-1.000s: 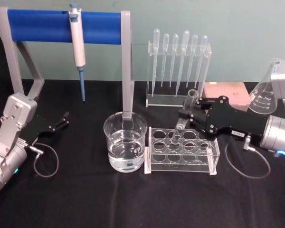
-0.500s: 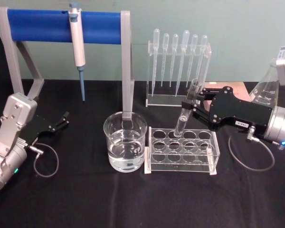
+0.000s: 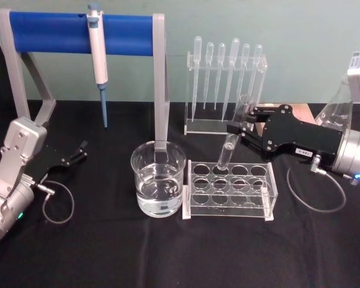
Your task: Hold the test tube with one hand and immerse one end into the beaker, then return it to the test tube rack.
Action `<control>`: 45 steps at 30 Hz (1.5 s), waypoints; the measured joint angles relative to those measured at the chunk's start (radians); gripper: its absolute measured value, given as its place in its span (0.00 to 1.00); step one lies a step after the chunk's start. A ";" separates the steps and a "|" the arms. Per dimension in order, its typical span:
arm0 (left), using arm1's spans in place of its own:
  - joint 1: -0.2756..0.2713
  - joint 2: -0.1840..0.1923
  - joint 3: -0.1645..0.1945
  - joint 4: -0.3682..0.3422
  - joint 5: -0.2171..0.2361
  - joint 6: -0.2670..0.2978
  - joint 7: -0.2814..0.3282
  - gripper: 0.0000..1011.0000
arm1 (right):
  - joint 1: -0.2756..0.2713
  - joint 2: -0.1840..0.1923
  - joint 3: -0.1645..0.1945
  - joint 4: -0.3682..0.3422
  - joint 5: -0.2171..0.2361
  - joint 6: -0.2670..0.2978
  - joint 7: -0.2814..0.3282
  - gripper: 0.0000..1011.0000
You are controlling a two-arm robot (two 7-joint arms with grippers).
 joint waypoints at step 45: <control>0.000 0.000 0.000 0.000 0.000 0.000 0.000 0.99 | 0.003 0.001 0.003 -0.003 0.006 0.002 -0.003 0.23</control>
